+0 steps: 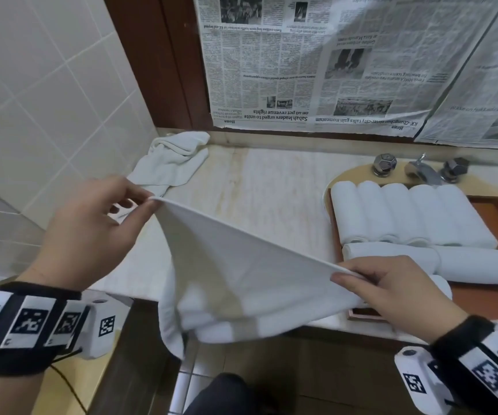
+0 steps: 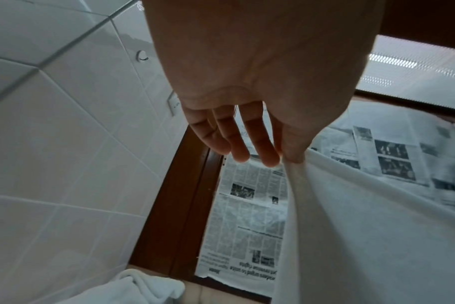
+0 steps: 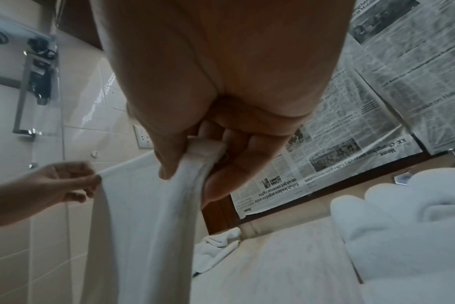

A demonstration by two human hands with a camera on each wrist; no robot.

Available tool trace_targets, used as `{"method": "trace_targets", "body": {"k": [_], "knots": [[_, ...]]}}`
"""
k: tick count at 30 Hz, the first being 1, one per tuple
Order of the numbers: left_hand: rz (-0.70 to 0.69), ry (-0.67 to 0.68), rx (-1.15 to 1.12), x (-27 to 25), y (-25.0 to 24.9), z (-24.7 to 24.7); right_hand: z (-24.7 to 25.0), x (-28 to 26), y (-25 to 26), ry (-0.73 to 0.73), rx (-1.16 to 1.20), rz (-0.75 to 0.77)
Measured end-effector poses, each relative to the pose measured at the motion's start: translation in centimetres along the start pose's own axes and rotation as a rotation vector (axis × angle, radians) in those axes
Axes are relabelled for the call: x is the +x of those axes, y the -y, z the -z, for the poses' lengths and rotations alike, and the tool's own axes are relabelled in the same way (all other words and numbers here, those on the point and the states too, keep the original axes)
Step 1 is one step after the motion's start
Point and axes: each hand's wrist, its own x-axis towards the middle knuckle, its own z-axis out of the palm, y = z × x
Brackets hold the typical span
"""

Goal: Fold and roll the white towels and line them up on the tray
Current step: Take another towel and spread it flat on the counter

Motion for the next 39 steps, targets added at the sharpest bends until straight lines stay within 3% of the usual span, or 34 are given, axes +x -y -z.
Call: {"method": "trace_targets", "body": {"k": [6, 11, 14, 18, 23, 26, 29, 32, 35, 37, 39], "knots": [[0.232, 0.167, 0.010, -0.3, 3.6, -0.9, -0.3, 0.4, 0.1, -0.006, -0.053, -0.033], [0.275, 0.448, 0.096, 0.5, 7.2, -3.4, -1.3, 2.1, 0.2, 0.145, -0.154, -0.065], [0.291, 0.506, 0.121, 3.3, 8.0, -5.2, -0.4, 5.7, -0.1, 0.102, -0.191, -0.086], [0.295, 0.411, 0.044, 10.3, 8.3, -8.7, 2.4, 14.8, -1.1, -0.120, -0.225, -0.154], [0.295, 0.191, -0.027, 22.0, 9.7, -16.1, 5.3, 29.2, -3.7, -0.365, -0.200, -0.276], [0.290, 0.076, -0.082, 28.1, 9.9, -20.6, 6.1, 36.5, -5.8, -0.462, -0.143, -0.356], [0.355, 0.042, -0.124, 31.9, 10.4, -25.2, 5.7, 41.9, -8.3, -0.511, -0.083, -0.439], [0.425, 0.082, -0.161, 32.9, 11.2, -30.1, 4.2, 45.4, -11.4, -0.475, -0.078, -0.555], [0.537, 0.206, -0.151, 30.9, 10.6, -34.4, 2.0, 47.2, -14.5, -0.320, -0.083, -0.709], [0.577, 0.341, -0.195, 27.8, 8.8, -36.5, 0.6, 47.7, -15.8, -0.187, -0.129, -0.797], [0.528, 0.522, -0.234, 23.8, 5.9, -38.0, -0.2, 48.1, -16.7, -0.107, -0.193, -0.843]]}}
